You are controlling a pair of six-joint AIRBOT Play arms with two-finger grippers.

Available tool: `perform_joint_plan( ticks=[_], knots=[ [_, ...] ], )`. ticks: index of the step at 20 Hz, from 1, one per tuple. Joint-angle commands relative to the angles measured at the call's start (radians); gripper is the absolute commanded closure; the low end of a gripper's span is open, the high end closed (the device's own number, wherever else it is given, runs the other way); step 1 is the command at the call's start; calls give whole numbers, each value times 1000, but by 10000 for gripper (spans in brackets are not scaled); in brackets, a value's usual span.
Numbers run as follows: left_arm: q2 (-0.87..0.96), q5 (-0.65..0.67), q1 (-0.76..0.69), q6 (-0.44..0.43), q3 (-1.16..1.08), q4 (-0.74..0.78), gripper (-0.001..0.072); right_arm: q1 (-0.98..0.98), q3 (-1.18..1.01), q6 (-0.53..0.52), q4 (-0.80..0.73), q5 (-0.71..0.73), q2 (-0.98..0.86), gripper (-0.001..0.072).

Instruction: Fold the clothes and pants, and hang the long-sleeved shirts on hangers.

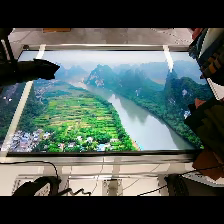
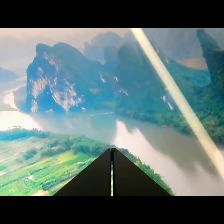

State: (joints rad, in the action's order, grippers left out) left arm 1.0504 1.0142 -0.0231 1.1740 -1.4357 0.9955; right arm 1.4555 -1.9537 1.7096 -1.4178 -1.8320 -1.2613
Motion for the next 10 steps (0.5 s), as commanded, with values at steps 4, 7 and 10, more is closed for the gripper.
perform_joint_plan(
  ticks=[4,7,10],
  knots=[
    [-1,0,0,0,-1,0,693,2,0,-1,220,23,1,342],
    [-1,0,0,0,-1,0,693,-41,0,-2,477,18,-5,681],
    [-1,0,0,0,-1,0,693,-201,0,-2,639,6,19,685]
  ],
)
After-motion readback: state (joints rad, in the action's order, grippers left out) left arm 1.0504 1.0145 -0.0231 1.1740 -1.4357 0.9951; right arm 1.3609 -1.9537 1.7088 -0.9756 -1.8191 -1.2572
